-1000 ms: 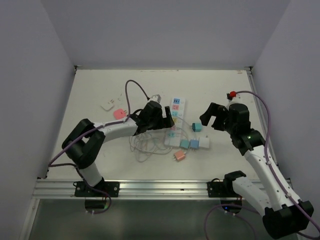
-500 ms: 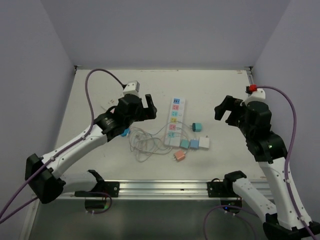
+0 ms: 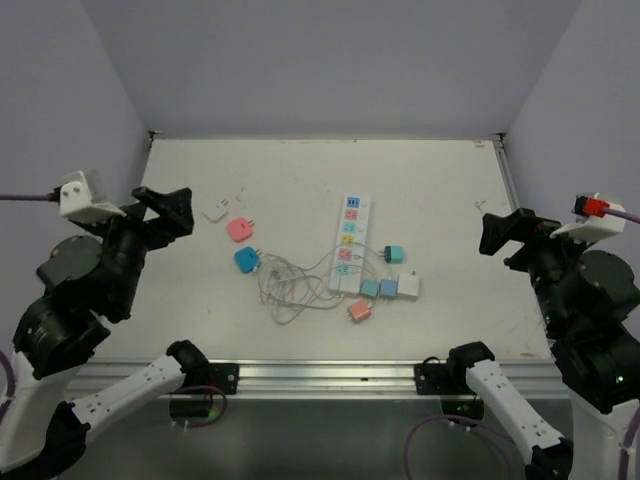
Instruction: Pull the plug off the socket
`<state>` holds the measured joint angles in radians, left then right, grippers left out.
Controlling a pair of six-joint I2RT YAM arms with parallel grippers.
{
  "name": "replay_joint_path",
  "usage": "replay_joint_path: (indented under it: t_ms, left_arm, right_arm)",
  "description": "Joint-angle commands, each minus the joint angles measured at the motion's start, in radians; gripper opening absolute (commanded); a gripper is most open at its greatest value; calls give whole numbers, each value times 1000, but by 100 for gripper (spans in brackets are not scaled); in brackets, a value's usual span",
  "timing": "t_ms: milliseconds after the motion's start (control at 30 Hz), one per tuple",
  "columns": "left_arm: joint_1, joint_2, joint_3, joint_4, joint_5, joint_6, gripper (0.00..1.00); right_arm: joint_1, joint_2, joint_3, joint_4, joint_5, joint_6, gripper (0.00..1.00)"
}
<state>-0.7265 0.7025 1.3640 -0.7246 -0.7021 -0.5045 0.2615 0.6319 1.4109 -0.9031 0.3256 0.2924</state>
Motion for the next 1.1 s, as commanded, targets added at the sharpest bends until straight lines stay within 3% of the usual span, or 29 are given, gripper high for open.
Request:
replay_joint_path:
  t_ms: [0,433,1067]
  left_arm:
    - [6,-53,38,-147,-128,84,100]
    - [6,-303,29,-243,-238,66,100]
    - [4,-305,-59,-196,-234,29,100]
  right_arm:
    - [-1,-32,17,-49,29,-61,99]
    - [-1,-242,-78,50,23,-105,99]
    - [-1,-233,-139,81,0,-125,99]
